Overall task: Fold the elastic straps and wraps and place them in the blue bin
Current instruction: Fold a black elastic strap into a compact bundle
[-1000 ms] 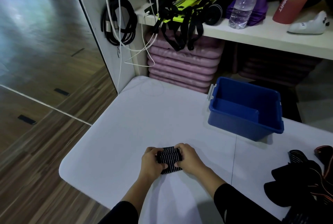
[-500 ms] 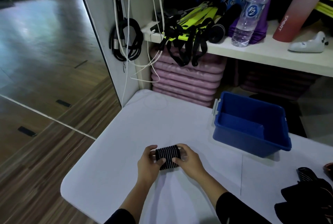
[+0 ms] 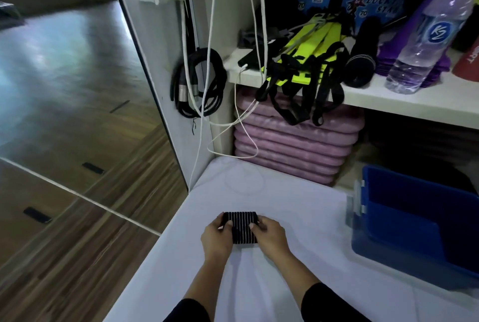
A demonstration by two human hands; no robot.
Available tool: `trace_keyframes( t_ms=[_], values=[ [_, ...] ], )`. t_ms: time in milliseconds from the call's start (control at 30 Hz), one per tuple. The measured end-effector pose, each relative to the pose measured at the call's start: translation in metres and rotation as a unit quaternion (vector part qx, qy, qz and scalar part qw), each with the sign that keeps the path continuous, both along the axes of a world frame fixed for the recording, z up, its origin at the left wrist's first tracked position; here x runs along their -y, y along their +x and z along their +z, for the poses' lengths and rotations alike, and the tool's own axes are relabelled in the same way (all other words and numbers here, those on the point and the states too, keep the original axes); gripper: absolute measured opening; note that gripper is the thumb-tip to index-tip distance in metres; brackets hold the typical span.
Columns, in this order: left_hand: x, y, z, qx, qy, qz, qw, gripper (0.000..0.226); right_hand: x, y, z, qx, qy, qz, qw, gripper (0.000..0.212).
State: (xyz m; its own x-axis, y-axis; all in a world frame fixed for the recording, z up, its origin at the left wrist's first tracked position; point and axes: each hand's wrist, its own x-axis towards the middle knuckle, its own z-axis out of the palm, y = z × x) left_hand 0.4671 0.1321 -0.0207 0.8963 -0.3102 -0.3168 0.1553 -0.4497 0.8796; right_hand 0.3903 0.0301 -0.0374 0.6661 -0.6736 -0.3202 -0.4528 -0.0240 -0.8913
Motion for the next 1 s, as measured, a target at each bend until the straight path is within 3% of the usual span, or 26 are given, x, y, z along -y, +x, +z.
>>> trace_keyframes(
  t_ms=[167,300,433,633,867,1000],
  values=[
    [0.011,0.038,-0.018,0.025,0.036,-0.075,0.996,0.038,0.006,0.032,-0.019,-0.015,-0.027,-0.011,0.999,0.023],
    [0.006,0.042,-0.030,0.099,0.047,-0.120,0.987,0.046,0.001,0.032,-0.033,0.000,-0.062,0.008,0.998,0.055],
    [-0.002,0.041,-0.040,0.173,0.040,-0.160,0.971,0.040,0.002,0.027,-0.042,0.021,-0.107,0.036,0.993,0.050],
    [0.000,0.043,-0.050,0.181,0.106,-0.216,0.954,0.049,0.008,0.032,-0.038,0.007,-0.129,0.071,0.989,0.046],
    [-0.004,0.043,-0.043,0.192,0.114,-0.205,0.953,0.053,0.002,0.024,-0.032,0.013,-0.134,0.061,0.989,0.050],
    [-0.012,0.033,-0.027,0.271,0.172,-0.191,0.928,0.050,-0.006,0.005,-0.025,0.001,-0.157,0.044,0.987,0.052]
  ],
)
